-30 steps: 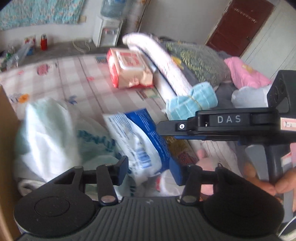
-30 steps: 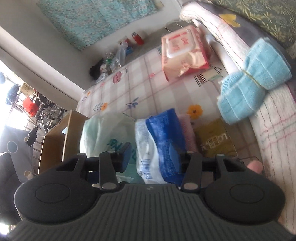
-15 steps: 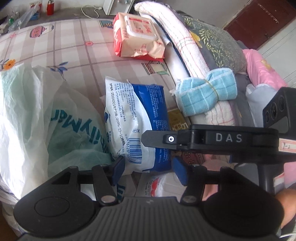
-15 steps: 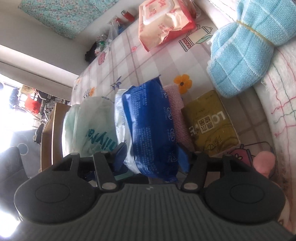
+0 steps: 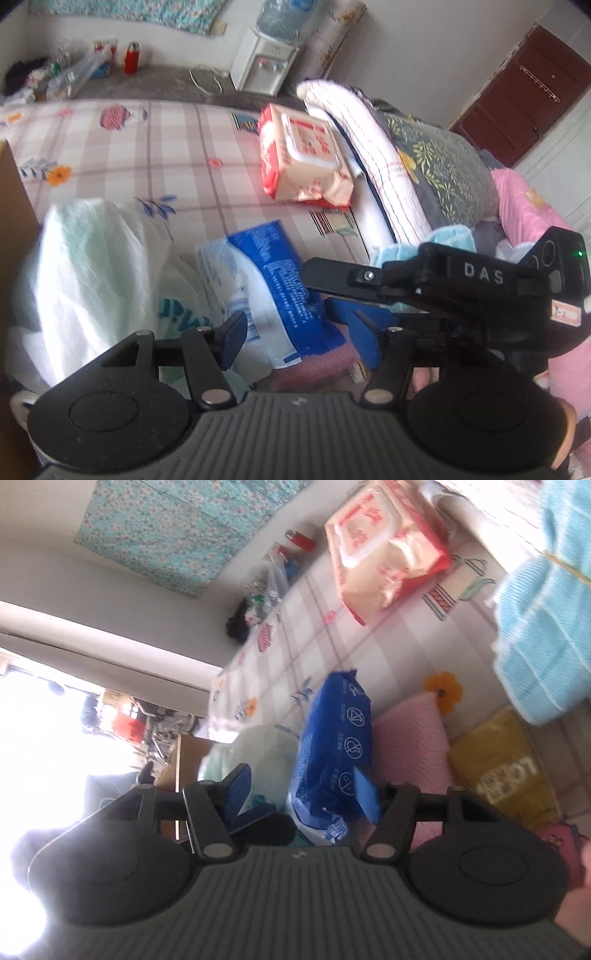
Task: Organize soft objects
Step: 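Move the right tool over the pink sponge pad on the bed, then close the right tool on the pink sponge pad and lift it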
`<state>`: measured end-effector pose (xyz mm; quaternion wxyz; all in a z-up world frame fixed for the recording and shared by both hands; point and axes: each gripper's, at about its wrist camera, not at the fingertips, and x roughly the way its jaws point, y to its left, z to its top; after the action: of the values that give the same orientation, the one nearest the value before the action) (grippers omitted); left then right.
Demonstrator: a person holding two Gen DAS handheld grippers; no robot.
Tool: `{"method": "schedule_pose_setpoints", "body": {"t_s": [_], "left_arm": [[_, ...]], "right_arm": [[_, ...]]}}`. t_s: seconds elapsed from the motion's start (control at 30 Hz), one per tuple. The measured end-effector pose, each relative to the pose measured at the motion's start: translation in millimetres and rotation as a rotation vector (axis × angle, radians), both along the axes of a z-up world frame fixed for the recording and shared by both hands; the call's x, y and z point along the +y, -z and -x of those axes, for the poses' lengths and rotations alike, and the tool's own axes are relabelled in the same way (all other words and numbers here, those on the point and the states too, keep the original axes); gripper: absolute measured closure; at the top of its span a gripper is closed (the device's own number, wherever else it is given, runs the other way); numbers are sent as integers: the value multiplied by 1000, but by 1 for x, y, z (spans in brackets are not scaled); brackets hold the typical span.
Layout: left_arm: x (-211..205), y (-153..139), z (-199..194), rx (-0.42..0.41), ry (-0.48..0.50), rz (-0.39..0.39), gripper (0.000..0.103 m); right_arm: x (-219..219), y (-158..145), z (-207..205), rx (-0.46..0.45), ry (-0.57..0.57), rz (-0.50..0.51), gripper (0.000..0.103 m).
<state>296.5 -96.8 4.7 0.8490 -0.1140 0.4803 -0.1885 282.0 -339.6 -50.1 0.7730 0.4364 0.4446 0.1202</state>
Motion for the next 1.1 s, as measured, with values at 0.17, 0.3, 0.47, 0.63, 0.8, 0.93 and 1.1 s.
{"method": "schedule_pose_setpoints", "body": {"t_s": [0.17, 0.3, 0.47, 0.63, 0.8, 0.93, 1.1], "left_arm": [[-9, -18, 17, -102, 67, -20, 41], [-32, -14, 31, -96, 185, -26, 45], [-50, 10, 24, 23, 238, -2, 50], [-42, 43, 8, 136, 163, -11, 52], [-34, 59, -1, 179, 97, -1, 53], [-39, 59, -2, 161, 89, -20, 48], [-49, 61, -7, 127, 82, -63, 38]], "right_arm": [[3, 3, -20, 5, 9, 8, 42], [-4, 7, -28, 24, 10, -9, 42], [-16, 3, -30, 30, 10, 34, 43], [-37, -8, -14, 14, 26, 145, 43], [-42, 5, -4, 91, -14, 278, 51], [-34, 14, -7, 109, -55, 302, 57], [-19, 13, -15, 114, -97, 384, 58]]}}
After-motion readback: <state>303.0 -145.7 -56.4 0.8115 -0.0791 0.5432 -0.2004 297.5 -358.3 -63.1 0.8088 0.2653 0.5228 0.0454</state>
